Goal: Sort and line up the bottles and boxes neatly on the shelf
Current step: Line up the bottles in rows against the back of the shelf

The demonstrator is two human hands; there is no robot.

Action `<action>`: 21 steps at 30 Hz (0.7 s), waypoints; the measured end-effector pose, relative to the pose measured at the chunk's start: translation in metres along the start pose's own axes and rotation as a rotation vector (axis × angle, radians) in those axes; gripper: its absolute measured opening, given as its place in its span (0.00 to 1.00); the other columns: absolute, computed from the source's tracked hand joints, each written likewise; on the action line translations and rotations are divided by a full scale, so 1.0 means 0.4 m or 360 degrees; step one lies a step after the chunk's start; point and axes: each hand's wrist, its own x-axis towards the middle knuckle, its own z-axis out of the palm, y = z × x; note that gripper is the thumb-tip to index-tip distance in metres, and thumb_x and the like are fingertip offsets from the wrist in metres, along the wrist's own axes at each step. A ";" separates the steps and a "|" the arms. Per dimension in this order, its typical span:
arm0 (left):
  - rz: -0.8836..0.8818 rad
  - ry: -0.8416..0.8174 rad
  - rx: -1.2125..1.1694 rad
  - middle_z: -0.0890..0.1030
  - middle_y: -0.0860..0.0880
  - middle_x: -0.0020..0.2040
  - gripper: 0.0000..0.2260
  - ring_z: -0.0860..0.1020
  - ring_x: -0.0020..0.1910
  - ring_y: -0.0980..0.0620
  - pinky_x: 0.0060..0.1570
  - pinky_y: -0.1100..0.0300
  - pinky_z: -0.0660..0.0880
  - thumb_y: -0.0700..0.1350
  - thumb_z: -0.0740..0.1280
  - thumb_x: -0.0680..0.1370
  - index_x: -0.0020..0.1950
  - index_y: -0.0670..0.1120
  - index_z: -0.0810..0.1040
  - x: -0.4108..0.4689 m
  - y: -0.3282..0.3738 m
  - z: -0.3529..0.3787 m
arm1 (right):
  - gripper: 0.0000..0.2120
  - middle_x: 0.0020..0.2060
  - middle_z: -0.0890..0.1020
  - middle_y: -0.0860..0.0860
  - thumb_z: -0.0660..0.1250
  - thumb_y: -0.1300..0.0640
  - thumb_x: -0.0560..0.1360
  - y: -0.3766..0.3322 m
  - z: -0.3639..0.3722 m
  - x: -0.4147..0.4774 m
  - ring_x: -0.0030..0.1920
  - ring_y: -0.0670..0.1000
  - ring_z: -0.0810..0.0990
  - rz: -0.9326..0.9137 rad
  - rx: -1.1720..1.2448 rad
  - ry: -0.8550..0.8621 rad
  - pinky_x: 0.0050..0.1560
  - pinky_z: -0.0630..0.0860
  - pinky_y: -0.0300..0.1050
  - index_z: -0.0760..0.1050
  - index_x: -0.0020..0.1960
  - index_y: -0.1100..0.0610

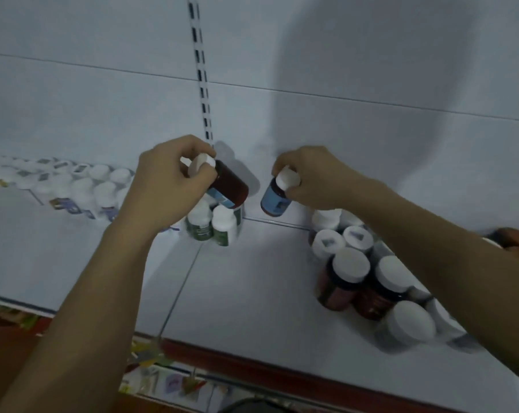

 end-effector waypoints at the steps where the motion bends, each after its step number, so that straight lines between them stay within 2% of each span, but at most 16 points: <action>1: 0.0020 -0.0016 -0.0004 0.81 0.62 0.40 0.07 0.79 0.33 0.60 0.35 0.60 0.75 0.45 0.66 0.78 0.51 0.54 0.82 0.000 -0.018 -0.010 | 0.19 0.54 0.78 0.54 0.72 0.62 0.73 -0.012 0.037 0.024 0.56 0.56 0.76 0.0009 -0.0078 -0.0064 0.52 0.72 0.44 0.78 0.62 0.53; 5: 0.0085 -0.0099 -0.0013 0.82 0.57 0.48 0.12 0.81 0.41 0.55 0.41 0.57 0.77 0.51 0.63 0.74 0.54 0.56 0.82 0.017 -0.083 -0.040 | 0.18 0.60 0.79 0.56 0.67 0.66 0.77 -0.041 0.148 0.079 0.59 0.56 0.77 0.0018 -0.0254 -0.0107 0.52 0.70 0.41 0.76 0.65 0.58; 8: 0.0140 -0.0157 0.0041 0.82 0.55 0.51 0.13 0.79 0.43 0.58 0.41 0.64 0.74 0.51 0.62 0.74 0.55 0.56 0.82 0.043 -0.115 -0.055 | 0.17 0.61 0.75 0.59 0.68 0.66 0.77 -0.065 0.193 0.101 0.58 0.60 0.78 0.0108 -0.0301 -0.0094 0.56 0.77 0.49 0.77 0.65 0.58; 10: 0.0170 -0.0192 0.0048 0.82 0.54 0.52 0.11 0.79 0.44 0.57 0.42 0.64 0.74 0.48 0.65 0.76 0.56 0.55 0.82 0.059 -0.132 -0.061 | 0.15 0.61 0.72 0.60 0.68 0.65 0.77 -0.074 0.217 0.105 0.54 0.62 0.79 0.0203 -0.0342 -0.0096 0.55 0.79 0.54 0.77 0.63 0.59; 13: 0.0194 -0.0242 0.0017 0.82 0.55 0.52 0.10 0.80 0.44 0.57 0.43 0.63 0.75 0.44 0.66 0.78 0.57 0.54 0.82 0.079 -0.149 -0.066 | 0.15 0.62 0.73 0.60 0.69 0.64 0.76 -0.074 0.234 0.110 0.56 0.63 0.79 0.0290 -0.0278 -0.0040 0.56 0.79 0.56 0.77 0.62 0.61; 17: 0.0283 -0.0342 -0.0015 0.81 0.57 0.52 0.11 0.80 0.44 0.58 0.43 0.66 0.75 0.43 0.67 0.79 0.59 0.54 0.82 0.109 -0.151 -0.056 | 0.29 0.65 0.75 0.59 0.74 0.63 0.74 -0.071 0.201 0.090 0.62 0.60 0.77 0.0327 0.0002 0.0033 0.63 0.76 0.51 0.71 0.73 0.57; 19: 0.0313 -0.0391 -0.0065 0.80 0.61 0.51 0.12 0.80 0.42 0.58 0.41 0.71 0.73 0.43 0.67 0.79 0.60 0.53 0.81 0.118 -0.143 -0.037 | 0.32 0.62 0.76 0.54 0.77 0.57 0.73 -0.084 0.182 0.055 0.58 0.55 0.78 0.0315 0.0163 0.0242 0.59 0.76 0.47 0.69 0.74 0.53; 21: 0.0368 -0.0457 -0.0092 0.80 0.60 0.51 0.11 0.79 0.40 0.60 0.40 0.73 0.72 0.43 0.67 0.79 0.60 0.52 0.81 0.122 -0.131 -0.008 | 0.36 0.60 0.77 0.49 0.79 0.51 0.70 -0.104 0.183 0.018 0.55 0.48 0.77 0.0260 0.0354 0.0398 0.53 0.72 0.38 0.68 0.74 0.49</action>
